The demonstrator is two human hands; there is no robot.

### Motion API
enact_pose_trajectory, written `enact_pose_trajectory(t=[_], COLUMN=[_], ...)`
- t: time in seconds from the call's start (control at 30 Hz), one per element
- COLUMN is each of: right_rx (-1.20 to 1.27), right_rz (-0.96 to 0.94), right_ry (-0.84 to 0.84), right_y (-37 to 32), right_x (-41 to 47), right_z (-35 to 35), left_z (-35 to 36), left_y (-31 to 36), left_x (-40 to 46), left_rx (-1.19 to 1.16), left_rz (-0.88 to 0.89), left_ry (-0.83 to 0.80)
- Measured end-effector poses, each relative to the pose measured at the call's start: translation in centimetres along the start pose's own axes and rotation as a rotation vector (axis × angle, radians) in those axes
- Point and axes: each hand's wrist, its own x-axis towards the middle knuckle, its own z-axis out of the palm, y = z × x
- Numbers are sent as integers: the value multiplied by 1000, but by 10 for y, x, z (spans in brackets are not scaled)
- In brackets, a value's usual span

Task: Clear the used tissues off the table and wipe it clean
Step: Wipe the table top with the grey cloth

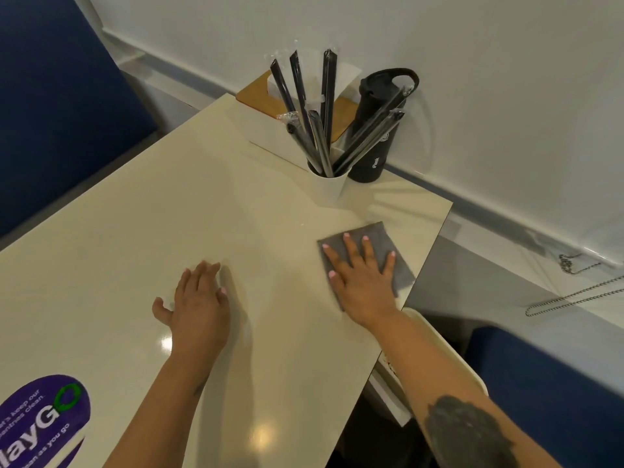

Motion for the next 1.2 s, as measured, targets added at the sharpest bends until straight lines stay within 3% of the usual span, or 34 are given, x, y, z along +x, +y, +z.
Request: enact_pose_trajectory(t=[0.17, 0.33, 0.43, 0.63, 0.77, 0.87, 1.0, 1.1, 1.2], right_rx=[-25, -41, 4, -35, -59, -46, -34, -30, -41], right_rz=[-237, 59, 150, -209, -131, -27, -268, -454, -398], right_ry=[33, 24, -9, -12, -52, -36, -65, -70, -104], right_y=[-3, 61, 59, 28, 63, 45, -13, -13, 17], right_x=[-42, -5, 36, -10, -8, 16, -5, -45, -58], right_z=[13, -12, -20, -1, -9, -12, 6, 21, 15], left_z=[5, 3, 5, 10, 3, -5, -10, -12, -17], left_y=[7, 7, 6, 9, 6, -3, -16, -23, -35], left_x=[3, 7, 10, 13, 16, 15, 6, -1, -10], left_rx=[-4, -7, 1, -23, -24, -20, -23, -45, -47], left_rz=[-3, -8, -23, -44, -65, -95, -116, -134, -139], left_ry=[-7, 38, 44, 51, 50, 56, 60, 70, 65])
